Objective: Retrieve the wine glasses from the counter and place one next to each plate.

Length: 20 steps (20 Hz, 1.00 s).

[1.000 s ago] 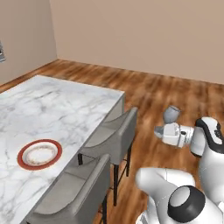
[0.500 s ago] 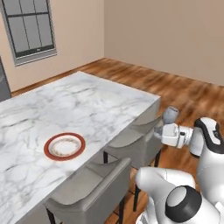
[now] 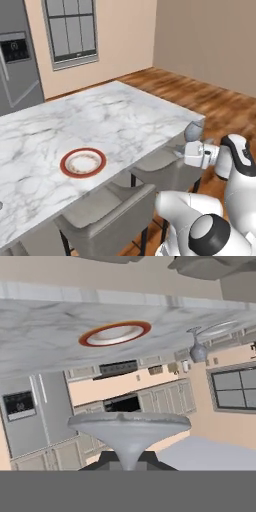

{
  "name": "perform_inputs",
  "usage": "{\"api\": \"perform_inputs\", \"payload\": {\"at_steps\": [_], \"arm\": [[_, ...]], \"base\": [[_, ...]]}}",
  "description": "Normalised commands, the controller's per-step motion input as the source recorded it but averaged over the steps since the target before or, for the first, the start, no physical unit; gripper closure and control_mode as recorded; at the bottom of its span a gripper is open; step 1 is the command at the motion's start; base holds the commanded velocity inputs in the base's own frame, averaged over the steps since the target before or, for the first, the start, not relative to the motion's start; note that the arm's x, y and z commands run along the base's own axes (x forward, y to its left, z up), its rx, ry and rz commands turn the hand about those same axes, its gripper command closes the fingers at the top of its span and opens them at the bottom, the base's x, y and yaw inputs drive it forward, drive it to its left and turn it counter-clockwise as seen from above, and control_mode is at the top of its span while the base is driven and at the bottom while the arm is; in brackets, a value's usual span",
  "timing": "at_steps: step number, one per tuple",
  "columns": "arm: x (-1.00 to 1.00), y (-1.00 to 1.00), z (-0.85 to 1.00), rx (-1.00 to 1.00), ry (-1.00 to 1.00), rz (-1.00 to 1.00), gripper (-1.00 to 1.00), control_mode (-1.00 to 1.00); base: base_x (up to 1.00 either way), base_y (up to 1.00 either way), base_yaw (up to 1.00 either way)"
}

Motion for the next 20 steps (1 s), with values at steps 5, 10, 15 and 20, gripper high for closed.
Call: {"api": "perform_inputs", "payload": {"at_steps": [5, 10, 15, 20], "arm": [[0.0, 0.0, 0.0, 0.0, 0.0, 0.0, 1.0, 1.0], [0.0, 0.0, 0.0, 0.0, 0.0, 0.0, 1.0, 1.0], [0.0, 0.0, 0.0, 0.0, 0.0, 0.0, 1.0, 1.0], [0.0, 0.0, 0.0, 0.0, 0.0, 0.0, 1.0, 1.0]], "base": [[0.99, -0.22, 0.06], [0.83, -0.1, 0.24], [0.41, -0.32, 0.42], [0.45, -0.25, 0.14]]}}
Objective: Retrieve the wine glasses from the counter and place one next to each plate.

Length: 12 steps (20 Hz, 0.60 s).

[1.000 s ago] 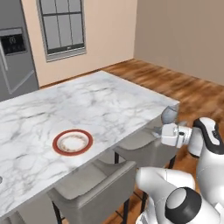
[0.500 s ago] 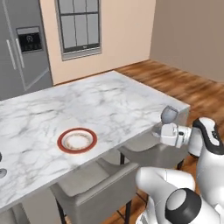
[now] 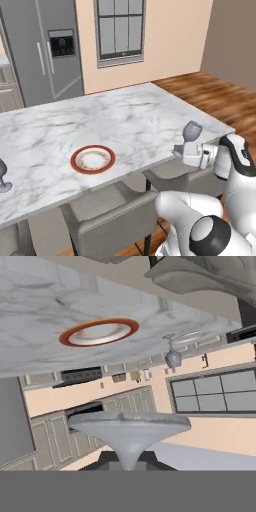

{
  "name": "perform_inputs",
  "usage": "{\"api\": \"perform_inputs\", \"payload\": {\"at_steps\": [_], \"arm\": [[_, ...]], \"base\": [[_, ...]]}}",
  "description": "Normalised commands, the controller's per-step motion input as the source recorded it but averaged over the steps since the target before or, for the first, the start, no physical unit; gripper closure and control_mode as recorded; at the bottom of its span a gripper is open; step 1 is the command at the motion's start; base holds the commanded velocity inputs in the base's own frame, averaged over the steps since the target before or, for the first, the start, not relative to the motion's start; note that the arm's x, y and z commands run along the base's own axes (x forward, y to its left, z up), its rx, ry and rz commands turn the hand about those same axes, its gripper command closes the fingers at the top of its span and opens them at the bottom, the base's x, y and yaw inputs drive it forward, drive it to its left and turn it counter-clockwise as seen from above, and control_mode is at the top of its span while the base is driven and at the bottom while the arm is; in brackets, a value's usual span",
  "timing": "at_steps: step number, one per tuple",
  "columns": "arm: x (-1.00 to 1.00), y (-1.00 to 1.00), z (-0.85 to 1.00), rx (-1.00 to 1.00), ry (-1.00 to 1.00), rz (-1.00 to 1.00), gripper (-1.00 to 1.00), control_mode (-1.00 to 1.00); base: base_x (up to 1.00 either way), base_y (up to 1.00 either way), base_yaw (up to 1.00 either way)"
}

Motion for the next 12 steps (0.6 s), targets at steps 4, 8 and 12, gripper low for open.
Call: {"api": "perform_inputs", "payload": {"at_steps": [4, 8, 12], "arm": [[0.0, 0.0, 0.0, 0.0, 0.0, 0.0, 1.0, 1.0], [0.0, 0.0, 0.0, 0.0, 0.0, 0.0, 1.0, 1.0], [0.0, 0.0, 0.0, 0.0, 0.0, 0.0, 1.0, 1.0]], "base": [[0.68, -0.05, -0.07], [0.7, 0.0, -0.11], [0.57, -0.14, 0.2]]}}
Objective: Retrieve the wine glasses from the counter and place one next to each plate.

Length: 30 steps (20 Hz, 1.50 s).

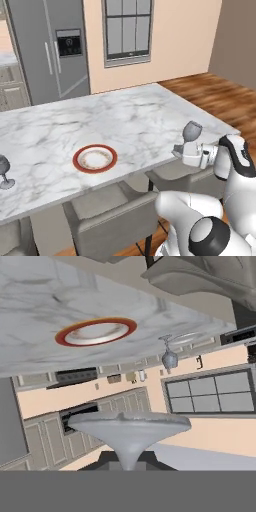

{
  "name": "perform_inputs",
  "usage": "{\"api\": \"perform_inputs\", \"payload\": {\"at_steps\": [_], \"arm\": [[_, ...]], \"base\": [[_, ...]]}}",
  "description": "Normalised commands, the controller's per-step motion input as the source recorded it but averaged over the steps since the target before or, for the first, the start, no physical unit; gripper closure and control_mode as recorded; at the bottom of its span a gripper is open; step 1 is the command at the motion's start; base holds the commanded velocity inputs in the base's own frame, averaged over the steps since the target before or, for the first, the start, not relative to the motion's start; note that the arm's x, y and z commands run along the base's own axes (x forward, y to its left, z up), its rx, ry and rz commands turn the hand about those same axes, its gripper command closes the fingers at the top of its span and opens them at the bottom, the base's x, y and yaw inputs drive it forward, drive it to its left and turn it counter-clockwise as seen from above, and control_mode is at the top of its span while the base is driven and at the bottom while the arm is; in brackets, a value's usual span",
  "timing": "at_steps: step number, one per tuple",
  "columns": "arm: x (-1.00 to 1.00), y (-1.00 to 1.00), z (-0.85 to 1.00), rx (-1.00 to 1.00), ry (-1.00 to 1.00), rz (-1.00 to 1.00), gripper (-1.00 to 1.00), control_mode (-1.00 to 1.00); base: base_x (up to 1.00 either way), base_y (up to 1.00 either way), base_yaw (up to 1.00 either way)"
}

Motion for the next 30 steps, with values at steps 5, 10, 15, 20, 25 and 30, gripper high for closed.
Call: {"api": "perform_inputs", "payload": {"at_steps": [5, 10, 15, 20, 25, 30], "arm": [[0.0, 0.0, 0.0, 0.0, 0.0, 0.0, 1.0, 1.0], [0.0, 0.0, 0.0, 0.0, 0.0, 0.0, 1.0, 1.0], [0.0, 0.0, 0.0, 0.0, 0.0, 0.0, 1.0, 1.0], [0.0, 0.0, 0.0, 0.0, 0.0, 0.0, 1.0, 1.0], [0.0, 0.0, 0.0, 0.0, 0.0, 0.0, 1.0, 1.0], [0.0, 0.0, 0.0, 0.0, 0.0, 0.0, 1.0, 1.0]], "base": [[0.22, -0.26, 0.25], [0.18, -0.16, 0.22], [0.03, -0.15, 0.31], [0.05, -0.16, 0.3], [0.14, -0.1, 0.07], [0.07, -0.2, 0.21]]}}
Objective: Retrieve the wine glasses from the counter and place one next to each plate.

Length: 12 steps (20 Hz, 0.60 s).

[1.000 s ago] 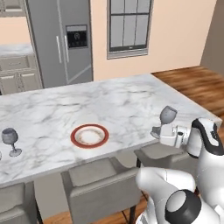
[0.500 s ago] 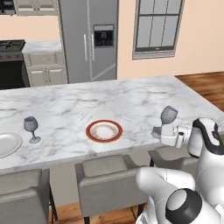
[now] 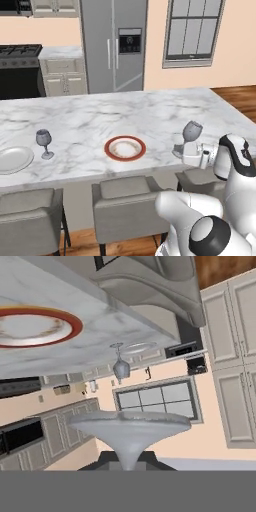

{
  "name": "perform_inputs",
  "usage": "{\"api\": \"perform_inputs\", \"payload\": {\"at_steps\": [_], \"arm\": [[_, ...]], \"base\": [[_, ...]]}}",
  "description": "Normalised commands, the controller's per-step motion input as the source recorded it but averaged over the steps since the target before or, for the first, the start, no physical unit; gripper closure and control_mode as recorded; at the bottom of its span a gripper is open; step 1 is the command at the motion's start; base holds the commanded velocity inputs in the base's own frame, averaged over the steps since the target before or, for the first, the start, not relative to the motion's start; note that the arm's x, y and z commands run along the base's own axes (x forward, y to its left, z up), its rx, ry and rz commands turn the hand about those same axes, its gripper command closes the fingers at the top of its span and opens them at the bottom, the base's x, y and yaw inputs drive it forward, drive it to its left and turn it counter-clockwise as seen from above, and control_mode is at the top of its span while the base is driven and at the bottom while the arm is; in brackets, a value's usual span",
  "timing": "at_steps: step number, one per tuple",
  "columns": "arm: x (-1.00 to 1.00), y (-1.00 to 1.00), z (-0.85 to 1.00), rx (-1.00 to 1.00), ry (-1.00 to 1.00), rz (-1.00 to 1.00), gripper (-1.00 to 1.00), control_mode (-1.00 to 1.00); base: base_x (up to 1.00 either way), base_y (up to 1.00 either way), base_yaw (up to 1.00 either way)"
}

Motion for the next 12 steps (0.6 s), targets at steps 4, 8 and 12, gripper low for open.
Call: {"api": "perform_inputs", "payload": {"at_steps": [4, 8, 12], "arm": [[0.0, 0.0, 0.0, 0.0, 0.0, 0.0, 1.0, 1.0], [0.23, -0.28, -0.14, 0.0, -0.03, 0.16, 1.0, -1.0], [0.72, -0.24, -0.22, -0.01, 0.0, 0.14, 1.0, -1.0]], "base": [[0.16, -0.16, 0.26], [0.09, -0.07, 0.06], [0.0, 0.0, 0.0]]}}
